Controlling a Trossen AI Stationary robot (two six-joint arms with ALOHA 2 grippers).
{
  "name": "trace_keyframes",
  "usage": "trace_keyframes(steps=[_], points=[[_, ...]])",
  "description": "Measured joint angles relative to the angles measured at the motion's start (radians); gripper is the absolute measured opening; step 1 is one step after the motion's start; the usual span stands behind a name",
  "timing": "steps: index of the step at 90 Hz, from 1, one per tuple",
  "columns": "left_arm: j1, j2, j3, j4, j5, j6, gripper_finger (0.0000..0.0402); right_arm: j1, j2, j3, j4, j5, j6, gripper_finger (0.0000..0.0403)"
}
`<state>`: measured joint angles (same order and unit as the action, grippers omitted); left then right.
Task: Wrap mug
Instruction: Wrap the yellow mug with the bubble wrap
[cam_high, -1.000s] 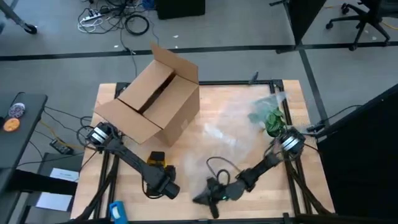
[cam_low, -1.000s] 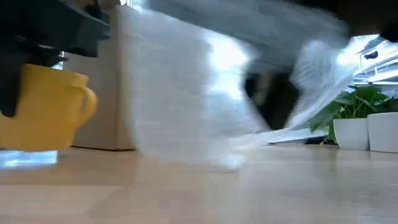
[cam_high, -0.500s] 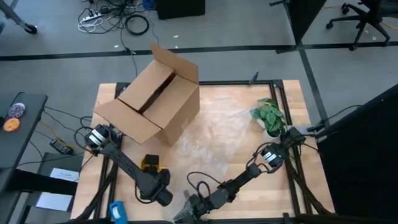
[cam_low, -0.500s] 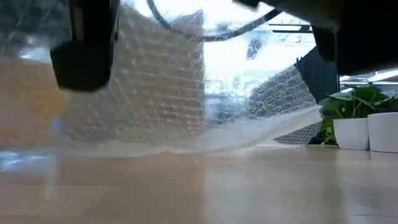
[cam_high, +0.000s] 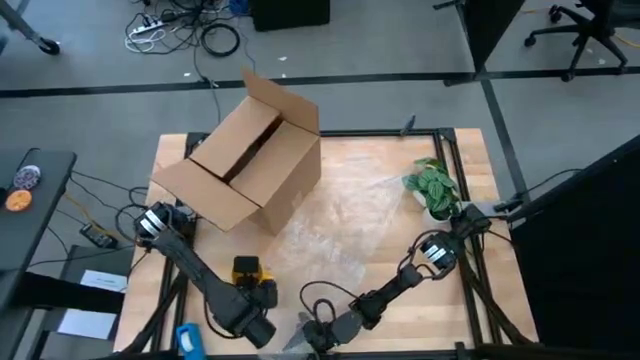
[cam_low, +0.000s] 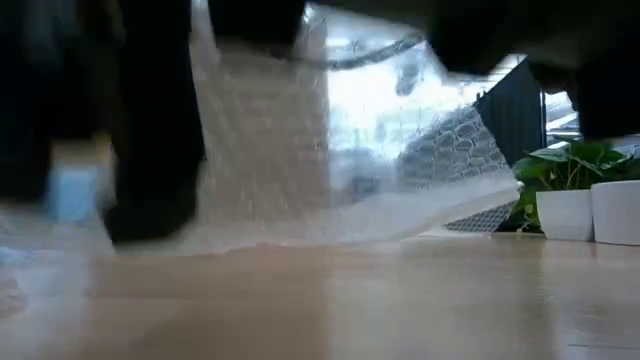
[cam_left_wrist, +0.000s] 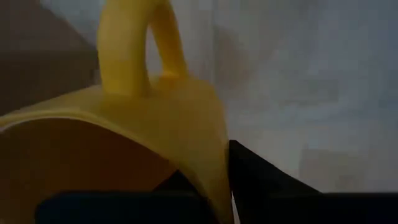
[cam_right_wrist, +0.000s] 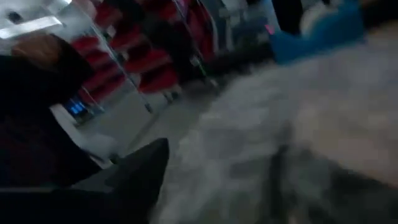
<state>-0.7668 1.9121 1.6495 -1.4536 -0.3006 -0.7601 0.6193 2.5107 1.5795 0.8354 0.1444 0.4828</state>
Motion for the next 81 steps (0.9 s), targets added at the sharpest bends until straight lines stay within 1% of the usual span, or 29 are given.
trace_keyframes(steps=[8,15,25,31,35,42,49,55,62,72,76,81], points=[[-0.005,0.000,0.049,-0.001,-0.098,-0.019,0.0028,-0.003,-0.019,0.000,-0.127,-0.006,-0.003,0.0308],[-0.012,0.000,0.061,0.021,-0.198,-0.053,0.0028,-0.002,-0.059,0.002,-0.264,-0.008,0.006,0.0318],[-0.022,0.000,0.057,0.111,-0.327,-0.055,0.0028,0.017,-0.128,0.002,-0.519,0.009,0.029,0.0319],[-0.022,0.000,0.031,0.194,-0.414,-0.055,0.0028,0.035,-0.184,0.004,-0.690,0.045,0.032,0.0316],[-0.017,0.000,0.012,0.259,-0.452,-0.051,0.0028,0.047,-0.226,0.005,-0.812,0.076,0.037,0.0313],[0.011,0.000,-0.026,0.350,-0.454,-0.024,0.0027,0.070,-0.302,0.005,-1.010,0.132,0.048,0.0307],[0.051,0.003,-0.069,0.419,-0.456,0.017,0.0024,0.094,-0.368,-0.005,-1.221,0.151,0.077,0.0301],[0.091,0.004,-0.093,0.472,-0.456,0.050,0.0020,0.111,-0.415,-0.005,-1.336,0.159,0.129,0.0297],[0.139,0.008,-0.110,0.513,-0.457,0.089,0.0018,0.129,-0.475,0.001,-1.448,0.194,0.203,0.0293],[0.211,0.010,-0.118,0.609,-0.459,0.178,0.0017,0.149,-0.504,-0.001,-1.642,0.237,0.303,0.0288],[0.240,0.014,-0.118,0.644,-0.460,0.215,0.0017,0.155,-0.511,-0.005,-1.739,0.272,0.333,0.0286],[0.274,0.025,-0.118,0.688,-0.461,0.252,0.0017,0.164,-0.526,-0.003,-1.826,0.348,0.365,0.0283]])
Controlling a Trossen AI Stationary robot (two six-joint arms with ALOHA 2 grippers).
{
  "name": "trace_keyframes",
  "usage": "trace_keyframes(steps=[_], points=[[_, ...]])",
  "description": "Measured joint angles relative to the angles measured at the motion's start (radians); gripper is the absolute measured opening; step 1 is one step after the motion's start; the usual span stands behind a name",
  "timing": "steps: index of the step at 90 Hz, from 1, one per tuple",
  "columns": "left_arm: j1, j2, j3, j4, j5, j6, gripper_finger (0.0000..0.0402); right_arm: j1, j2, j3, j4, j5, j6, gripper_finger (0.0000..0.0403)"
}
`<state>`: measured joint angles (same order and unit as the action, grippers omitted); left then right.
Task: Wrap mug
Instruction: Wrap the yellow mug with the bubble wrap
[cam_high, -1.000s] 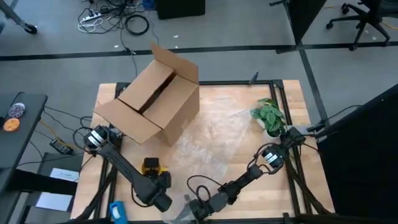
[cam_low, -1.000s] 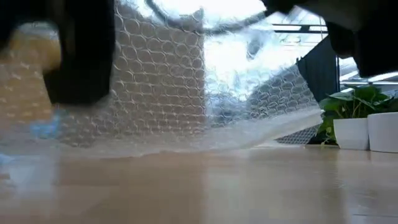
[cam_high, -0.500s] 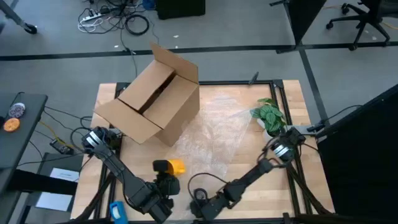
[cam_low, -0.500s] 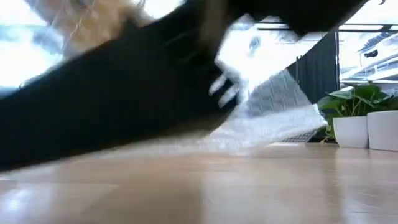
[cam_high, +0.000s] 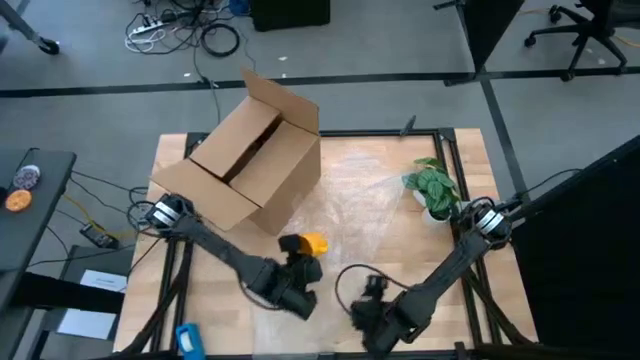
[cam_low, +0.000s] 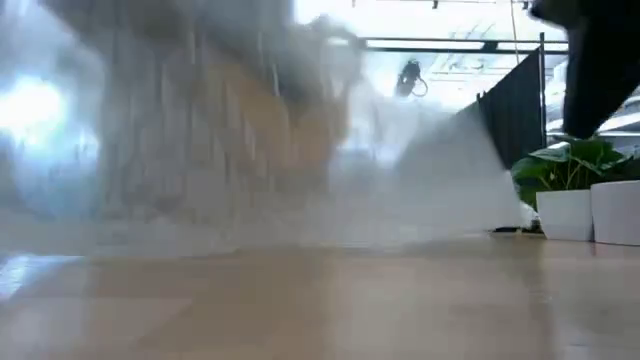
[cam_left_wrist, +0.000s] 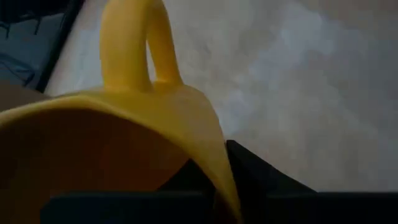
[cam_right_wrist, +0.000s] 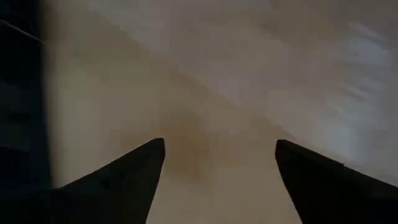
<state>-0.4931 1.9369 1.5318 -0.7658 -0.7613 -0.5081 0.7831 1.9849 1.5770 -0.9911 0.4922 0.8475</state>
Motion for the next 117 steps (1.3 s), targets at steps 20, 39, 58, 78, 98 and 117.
trace_keyframes(steps=[20,39,58,78,98,117], points=[[0.089,0.064,0.000,-0.005,0.065,0.004,0.0017,-0.066,0.005,-0.045,-0.368,0.320,0.094,0.0269],[0.078,0.125,0.000,-0.004,0.106,-0.049,0.0016,-0.247,0.005,-0.214,-0.235,0.328,-0.029,0.0241],[0.034,0.131,0.001,-0.108,0.157,-0.148,0.0016,-0.318,-0.001,-0.371,0.073,0.071,-0.140,0.0193],[-0.019,0.123,0.032,-0.294,0.243,-0.226,0.0016,-0.166,-0.003,-0.337,0.120,-0.087,0.084,0.0133],[-0.022,0.124,0.073,-0.192,0.257,-0.167,0.0016,-0.085,0.006,-0.213,0.274,-0.186,0.114,0.0090],[-0.036,0.124,0.077,-0.007,0.254,-0.042,0.0016,-0.088,0.005,-0.125,-0.067,-0.138,0.106,0.0064]])
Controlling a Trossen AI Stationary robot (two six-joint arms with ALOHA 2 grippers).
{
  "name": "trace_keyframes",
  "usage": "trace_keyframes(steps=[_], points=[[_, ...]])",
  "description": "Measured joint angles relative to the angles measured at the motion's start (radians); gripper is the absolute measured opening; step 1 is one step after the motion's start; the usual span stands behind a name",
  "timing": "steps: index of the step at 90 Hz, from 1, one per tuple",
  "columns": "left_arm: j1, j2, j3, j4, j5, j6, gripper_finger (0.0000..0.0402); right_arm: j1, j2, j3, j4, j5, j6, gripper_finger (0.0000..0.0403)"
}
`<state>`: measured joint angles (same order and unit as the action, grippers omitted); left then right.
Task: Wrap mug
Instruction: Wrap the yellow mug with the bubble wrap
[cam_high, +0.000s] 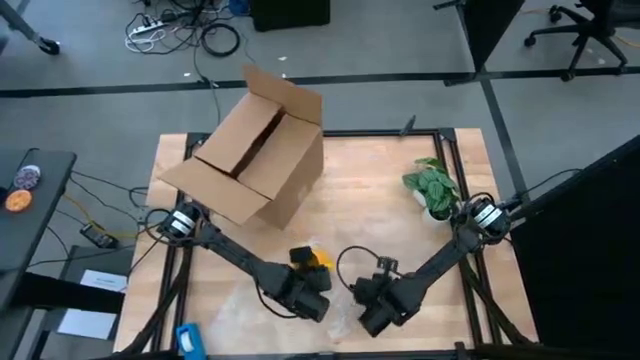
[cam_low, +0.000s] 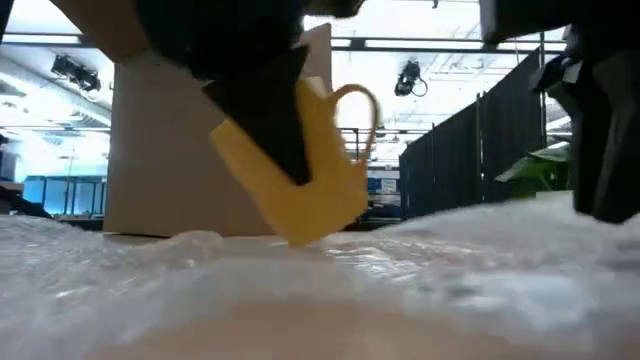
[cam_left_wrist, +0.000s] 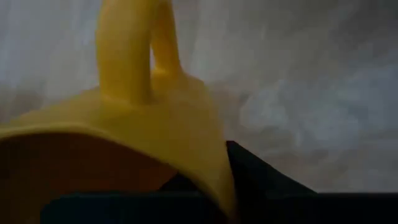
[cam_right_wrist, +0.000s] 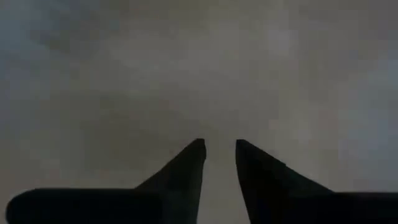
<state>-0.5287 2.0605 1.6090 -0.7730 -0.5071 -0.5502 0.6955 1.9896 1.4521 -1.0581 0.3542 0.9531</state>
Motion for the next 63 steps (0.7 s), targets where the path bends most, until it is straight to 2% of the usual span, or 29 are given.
trace_keyframes(steps=[10,16,23,33,39,46,56,63], points=[[-0.011,0.000,-0.003,-0.003,-0.002,-0.015,0.0016,0.019,-0.004,0.004,-0.158,0.024,0.043,0.0050],[-0.022,0.000,-0.003,-0.025,0.000,-0.030,0.0016,0.034,-0.001,-0.018,-0.169,0.036,0.048,0.0042],[-0.037,0.000,-0.001,-0.065,0.018,-0.030,0.0016,0.048,0.003,-0.067,-0.054,0.037,0.035,0.0034],[-0.067,0.001,0.053,-0.141,0.107,-0.016,0.0016,0.051,0.003,-0.149,0.262,-0.025,-0.069,0.0022],[-0.088,0.001,0.092,-0.215,0.132,-0.008,0.0016,0.049,-0.006,-0.174,0.311,-0.079,-0.109,0.0015],[-0.116,0.000,0.126,-0.333,0.135,-0.031,0.0016,0.049,-0.007,-0.168,0.173,-0.114,-0.045,0.0006],[-0.150,0.000,0.138,-0.433,0.135,-0.094,0.0016,0.066,-0.014,-0.189,-0.278,-0.166,0.118,0.0002],[-0.165,0.000,0.137,-0.439,0.134,-0.134,0.0016,0.075,-0.048,-0.175,-0.387,-0.152,0.215,0.0003]])
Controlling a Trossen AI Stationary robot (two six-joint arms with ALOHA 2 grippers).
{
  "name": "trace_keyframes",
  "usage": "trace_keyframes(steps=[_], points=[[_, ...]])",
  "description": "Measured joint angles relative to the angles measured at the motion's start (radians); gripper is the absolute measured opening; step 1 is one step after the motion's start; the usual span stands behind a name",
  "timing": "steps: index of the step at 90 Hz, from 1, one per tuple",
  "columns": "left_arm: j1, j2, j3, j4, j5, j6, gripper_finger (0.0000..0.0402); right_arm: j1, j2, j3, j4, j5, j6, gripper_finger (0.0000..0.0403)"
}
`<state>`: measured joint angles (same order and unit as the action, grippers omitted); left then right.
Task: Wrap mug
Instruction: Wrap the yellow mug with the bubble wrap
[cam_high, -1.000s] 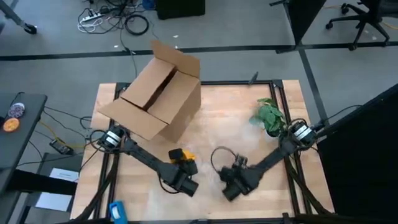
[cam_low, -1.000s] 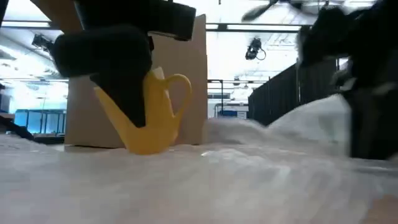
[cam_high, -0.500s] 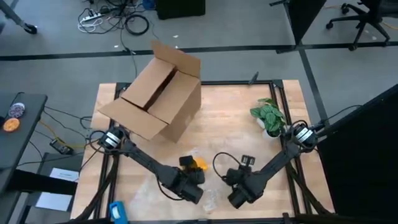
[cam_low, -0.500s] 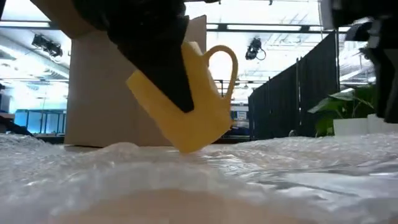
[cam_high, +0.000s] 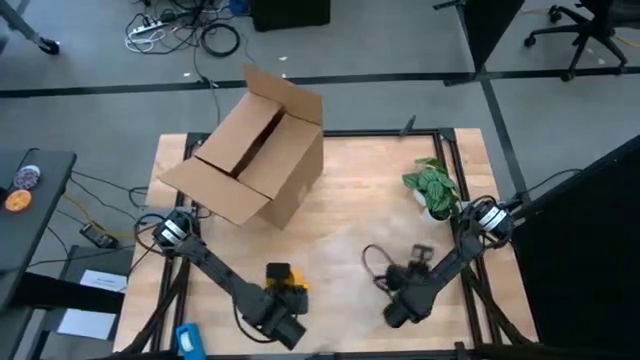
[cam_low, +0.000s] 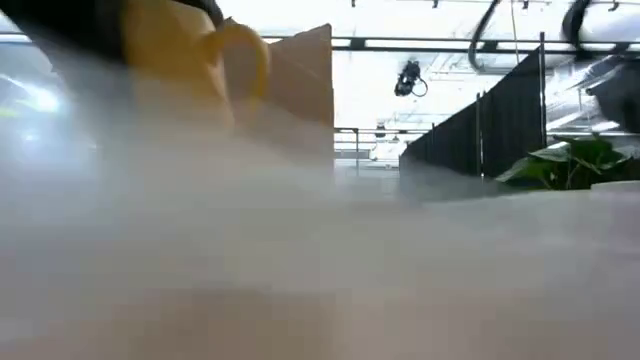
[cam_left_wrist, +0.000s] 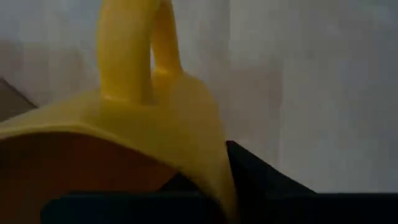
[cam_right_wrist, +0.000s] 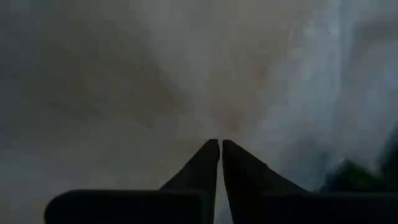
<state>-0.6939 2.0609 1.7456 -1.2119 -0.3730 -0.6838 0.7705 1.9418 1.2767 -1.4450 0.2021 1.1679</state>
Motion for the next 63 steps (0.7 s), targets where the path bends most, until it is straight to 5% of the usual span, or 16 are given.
trace_keyframes(steps=[7,35,54,63], points=[[-0.012,0.000,-0.022,0.066,-0.024,-0.003,0.0016,0.000,-0.015,-0.006,-0.029,0.033,0.026,0.0001],[0.032,0.008,-0.137,0.190,-0.170,0.029,0.0016,-0.021,-0.054,-0.002,0.314,0.142,-0.096,0.0000],[0.053,0.004,-0.155,0.182,-0.001,0.116,0.0017,-0.028,-0.058,0.033,0.371,0.119,-0.175,0.0000],[0.052,0.006,-0.111,0.170,0.036,0.191,0.0017,-0.048,-0.058,0.054,0.395,0.202,-0.215,0.0000]])
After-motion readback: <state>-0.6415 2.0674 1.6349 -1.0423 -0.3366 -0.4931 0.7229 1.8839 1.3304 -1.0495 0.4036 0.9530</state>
